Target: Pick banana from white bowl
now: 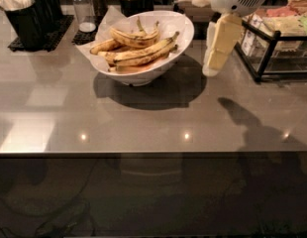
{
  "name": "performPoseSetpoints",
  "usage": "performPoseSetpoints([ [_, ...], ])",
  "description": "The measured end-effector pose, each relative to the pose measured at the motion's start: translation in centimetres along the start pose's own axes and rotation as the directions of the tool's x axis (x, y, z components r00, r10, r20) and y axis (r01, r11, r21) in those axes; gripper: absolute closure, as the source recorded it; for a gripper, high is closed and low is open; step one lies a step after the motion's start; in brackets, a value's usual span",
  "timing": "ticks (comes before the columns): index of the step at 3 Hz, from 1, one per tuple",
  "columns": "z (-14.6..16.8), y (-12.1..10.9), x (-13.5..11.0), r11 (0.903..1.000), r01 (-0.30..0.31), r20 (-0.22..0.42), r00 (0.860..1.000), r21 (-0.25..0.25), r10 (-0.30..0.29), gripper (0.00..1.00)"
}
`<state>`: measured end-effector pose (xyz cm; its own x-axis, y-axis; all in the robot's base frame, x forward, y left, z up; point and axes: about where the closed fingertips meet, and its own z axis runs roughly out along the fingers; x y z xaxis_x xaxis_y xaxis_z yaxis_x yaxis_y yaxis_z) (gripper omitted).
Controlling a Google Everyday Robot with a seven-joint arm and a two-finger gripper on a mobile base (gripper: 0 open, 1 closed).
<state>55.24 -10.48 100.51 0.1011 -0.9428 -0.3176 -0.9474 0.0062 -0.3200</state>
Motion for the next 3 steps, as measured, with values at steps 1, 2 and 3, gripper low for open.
performPoseSetpoints([
  [1, 1.13, -2.19, -2.91, 0.9982, 0.059, 0.044, 0.997, -0.004, -0.059, 0.00],
  [2, 1.08, -2.41, -3.17, 0.9982, 0.060, 0.049, 0.997, 0.006, -0.061, 0.00],
  [3, 1.34, -2.60, -3.33, 0.9986, 0.051, 0.061, 0.997, 0.014, -0.052, 0.00],
])
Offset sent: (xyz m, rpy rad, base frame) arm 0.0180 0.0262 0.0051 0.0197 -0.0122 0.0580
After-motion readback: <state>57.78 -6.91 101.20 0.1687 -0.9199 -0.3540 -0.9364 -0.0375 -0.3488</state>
